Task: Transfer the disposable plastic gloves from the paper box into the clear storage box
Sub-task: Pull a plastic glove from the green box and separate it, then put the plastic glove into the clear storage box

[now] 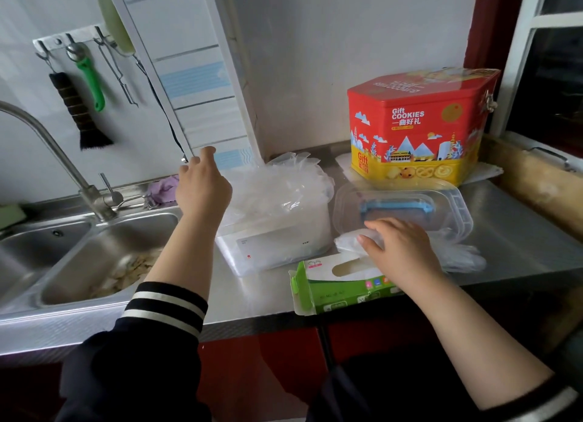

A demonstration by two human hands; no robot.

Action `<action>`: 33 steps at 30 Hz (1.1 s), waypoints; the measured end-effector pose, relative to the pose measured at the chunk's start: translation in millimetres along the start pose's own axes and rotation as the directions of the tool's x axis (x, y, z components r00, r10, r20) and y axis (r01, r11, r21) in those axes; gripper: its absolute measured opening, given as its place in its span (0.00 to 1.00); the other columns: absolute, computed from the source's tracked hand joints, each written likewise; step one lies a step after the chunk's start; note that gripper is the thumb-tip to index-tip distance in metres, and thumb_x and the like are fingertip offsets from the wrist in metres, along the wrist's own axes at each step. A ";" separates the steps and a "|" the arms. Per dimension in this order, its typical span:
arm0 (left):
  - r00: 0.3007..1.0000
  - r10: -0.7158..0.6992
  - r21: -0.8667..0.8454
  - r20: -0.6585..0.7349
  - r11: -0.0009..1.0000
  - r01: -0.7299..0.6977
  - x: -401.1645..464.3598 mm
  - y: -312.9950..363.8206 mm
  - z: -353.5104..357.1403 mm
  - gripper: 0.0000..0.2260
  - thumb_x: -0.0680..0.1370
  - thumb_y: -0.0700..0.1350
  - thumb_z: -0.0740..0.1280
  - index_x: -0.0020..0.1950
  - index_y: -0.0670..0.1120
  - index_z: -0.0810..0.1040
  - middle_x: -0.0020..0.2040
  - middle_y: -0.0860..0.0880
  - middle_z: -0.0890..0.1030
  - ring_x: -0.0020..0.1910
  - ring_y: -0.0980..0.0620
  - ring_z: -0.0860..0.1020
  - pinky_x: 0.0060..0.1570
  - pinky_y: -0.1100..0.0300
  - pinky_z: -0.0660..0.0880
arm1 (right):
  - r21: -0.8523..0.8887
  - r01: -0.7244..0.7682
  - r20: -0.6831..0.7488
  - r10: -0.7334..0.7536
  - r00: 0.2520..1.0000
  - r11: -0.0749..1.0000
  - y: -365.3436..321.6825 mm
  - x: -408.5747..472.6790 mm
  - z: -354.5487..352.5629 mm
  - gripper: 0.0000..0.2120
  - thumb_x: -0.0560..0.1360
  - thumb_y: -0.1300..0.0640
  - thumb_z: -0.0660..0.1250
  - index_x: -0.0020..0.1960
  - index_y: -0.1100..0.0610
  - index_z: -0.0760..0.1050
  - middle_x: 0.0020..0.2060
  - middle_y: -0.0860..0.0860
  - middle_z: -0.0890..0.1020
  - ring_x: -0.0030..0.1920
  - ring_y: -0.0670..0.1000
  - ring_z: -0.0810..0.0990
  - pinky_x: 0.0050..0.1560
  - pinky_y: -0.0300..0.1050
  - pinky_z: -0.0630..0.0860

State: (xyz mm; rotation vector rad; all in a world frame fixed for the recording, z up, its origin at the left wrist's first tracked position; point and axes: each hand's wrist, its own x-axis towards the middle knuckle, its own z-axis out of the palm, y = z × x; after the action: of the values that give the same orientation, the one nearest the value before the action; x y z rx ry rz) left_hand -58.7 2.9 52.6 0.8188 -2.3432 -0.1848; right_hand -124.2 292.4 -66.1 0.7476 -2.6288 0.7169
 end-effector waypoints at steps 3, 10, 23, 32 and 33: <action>0.991 0.098 -0.060 -0.096 0.993 -0.104 -3.2 12.1 -9.1 0.29 0.71 0.32 0.56 0.71 0.48 0.67 0.64 0.45 0.76 0.61 0.40 0.69 0.54 0.47 0.69 | -0.026 -0.022 0.075 0.023 0.997 0.999 2.3 2.2 -1.3 0.19 0.77 0.43 0.65 0.63 0.50 0.77 0.62 0.48 0.78 0.61 0.53 0.74 0.61 0.47 0.66; 0.966 0.238 -0.622 -0.100 0.743 -0.247 -34.9 69.5 -40.6 0.16 0.77 0.37 0.58 0.62 0.51 0.74 0.49 0.54 0.82 0.44 0.57 0.78 0.48 0.63 0.74 | 0.136 -0.025 -0.018 0.028 0.999 0.990 1.5 5.2 -0.9 0.08 0.75 0.52 0.69 0.43 0.55 0.83 0.42 0.50 0.84 0.45 0.55 0.79 0.47 0.49 0.75; 0.791 0.424 -0.561 0.441 0.818 -0.126 -87.3 112.3 -7.1 0.11 0.84 0.47 0.57 0.50 0.44 0.76 0.51 0.44 0.82 0.51 0.45 0.79 0.56 0.47 0.76 | 0.775 0.090 -0.249 0.172 0.953 0.625 -1.8 12.1 -27.6 0.08 0.77 0.60 0.67 0.55 0.53 0.78 0.52 0.42 0.80 0.53 0.31 0.76 0.57 0.25 0.68; 0.772 0.397 -0.511 0.496 0.853 -0.110 -85.9 141.5 -11.6 0.36 0.78 0.66 0.46 0.46 0.40 0.82 0.42 0.48 0.82 0.44 0.48 0.79 0.56 0.52 0.75 | 0.779 0.271 -0.398 0.112 0.910 0.566 -4.2 6.9 -32.5 0.13 0.77 0.60 0.66 0.58 0.44 0.75 0.61 0.45 0.76 0.62 0.36 0.74 0.64 0.34 0.69; 0.757 0.393 -0.536 0.522 0.842 -0.068 -85.9 146.1 -12.1 0.36 0.78 0.67 0.47 0.45 0.40 0.83 0.41 0.48 0.82 0.43 0.49 0.79 0.54 0.53 0.75 | 0.766 0.283 -0.408 0.095 0.908 0.577 -4.5 7.4 -31.0 0.13 0.77 0.58 0.66 0.58 0.44 0.75 0.61 0.44 0.76 0.62 0.37 0.74 0.64 0.34 0.69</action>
State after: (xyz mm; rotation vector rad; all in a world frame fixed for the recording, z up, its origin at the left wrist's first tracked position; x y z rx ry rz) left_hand -74.3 171.7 64.2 0.1918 -2.7744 -1.0343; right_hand -122.8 303.0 -35.7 0.8171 -1.7474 1.8844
